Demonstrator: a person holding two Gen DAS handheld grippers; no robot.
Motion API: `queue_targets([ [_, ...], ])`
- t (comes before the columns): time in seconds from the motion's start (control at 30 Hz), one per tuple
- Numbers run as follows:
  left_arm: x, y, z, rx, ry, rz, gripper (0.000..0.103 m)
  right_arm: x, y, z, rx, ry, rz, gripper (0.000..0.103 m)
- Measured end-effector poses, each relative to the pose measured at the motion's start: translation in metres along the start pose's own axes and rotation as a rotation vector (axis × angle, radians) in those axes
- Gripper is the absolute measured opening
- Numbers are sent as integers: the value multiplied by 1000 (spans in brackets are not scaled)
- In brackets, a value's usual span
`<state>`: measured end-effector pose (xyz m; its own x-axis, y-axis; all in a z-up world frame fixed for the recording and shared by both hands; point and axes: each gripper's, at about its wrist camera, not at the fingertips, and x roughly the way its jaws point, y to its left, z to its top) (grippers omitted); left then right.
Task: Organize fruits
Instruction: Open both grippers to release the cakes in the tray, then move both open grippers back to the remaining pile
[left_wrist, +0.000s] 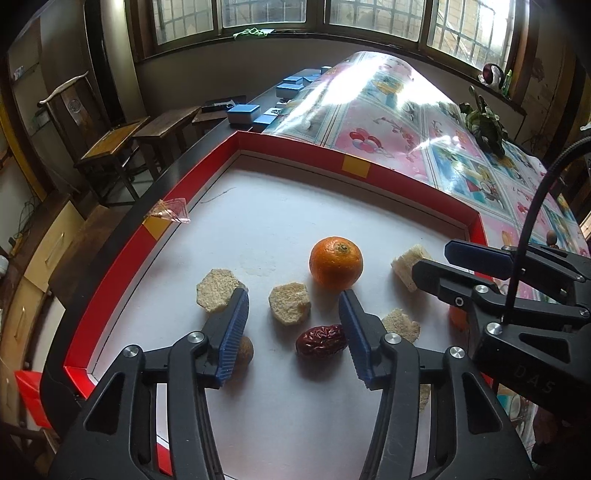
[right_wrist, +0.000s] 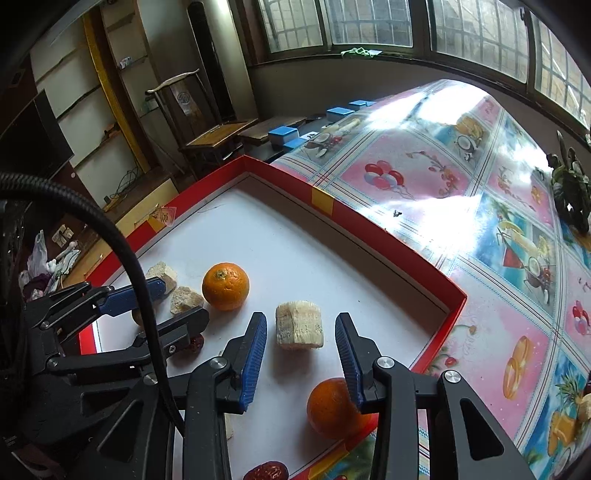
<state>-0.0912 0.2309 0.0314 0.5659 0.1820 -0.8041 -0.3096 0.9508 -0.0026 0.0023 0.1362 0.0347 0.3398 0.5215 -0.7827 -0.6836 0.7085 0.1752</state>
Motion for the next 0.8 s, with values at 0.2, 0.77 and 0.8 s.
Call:
queue_targets([
  [0.2,-7,-5,1,9,-19,17,51,-23,-1,-5,16,-44,-11,39],
  [0.77,-28,-63,6,81,-62,-48,60,-81,-37,-41,89,-90,-112,46],
  [0.8,-28,-68,7,86,-60,-55,60,-84,-42,-44,100,-94,-116,46],
])
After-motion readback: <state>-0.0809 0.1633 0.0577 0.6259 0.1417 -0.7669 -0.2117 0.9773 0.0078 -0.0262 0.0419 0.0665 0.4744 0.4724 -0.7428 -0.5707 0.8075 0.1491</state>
